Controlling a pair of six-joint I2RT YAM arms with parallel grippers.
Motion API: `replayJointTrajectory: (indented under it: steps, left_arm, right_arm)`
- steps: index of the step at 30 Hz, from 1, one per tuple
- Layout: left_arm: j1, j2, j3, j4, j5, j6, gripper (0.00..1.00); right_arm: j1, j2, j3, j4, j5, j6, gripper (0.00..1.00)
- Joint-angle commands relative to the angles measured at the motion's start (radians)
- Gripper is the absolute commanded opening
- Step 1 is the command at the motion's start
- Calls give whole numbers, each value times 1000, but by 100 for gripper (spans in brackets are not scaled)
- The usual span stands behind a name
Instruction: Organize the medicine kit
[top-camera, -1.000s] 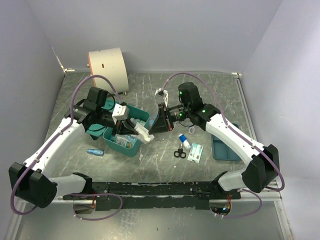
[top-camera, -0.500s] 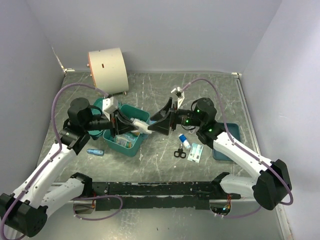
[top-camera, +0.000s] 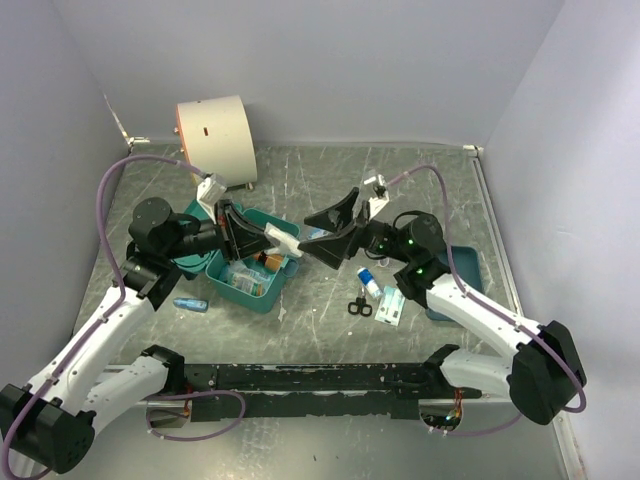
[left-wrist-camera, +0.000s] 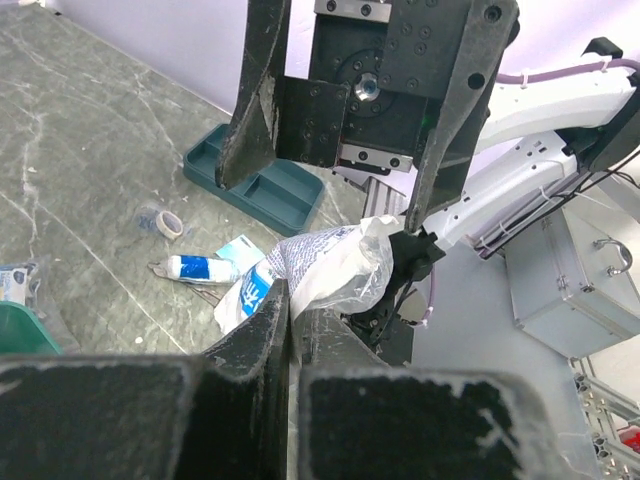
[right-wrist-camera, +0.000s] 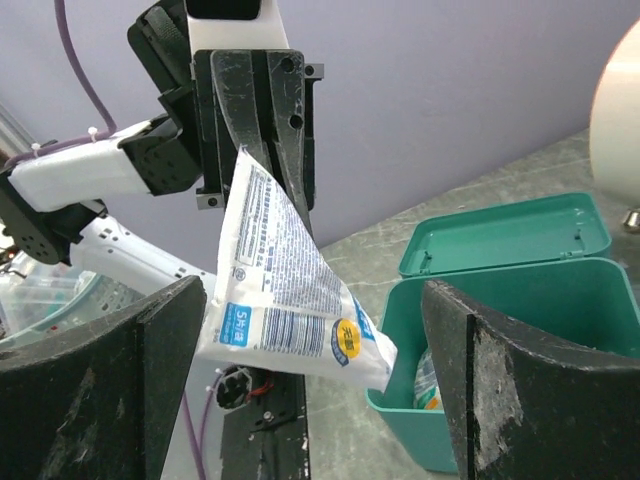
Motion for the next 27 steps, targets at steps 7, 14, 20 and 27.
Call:
replayJointTrajectory:
  steps: [7,14,20,27]
  left_arm:
    - [-4,26,74,-57,2,-41,7]
    - [-5,16,69,26,37,-125,7]
    - [-5,11,55,25,29,-124,7]
    - [-4,-49,63,-223,-95,117,26]
  right_arm:
    - [5,-110,-130,203,155,-20,93]
    - [13,-32,-51,93,74,-48,88]
    - [35,63,7,139,-33,34,51]
    - [36,120,121,-56,-63,69,7]
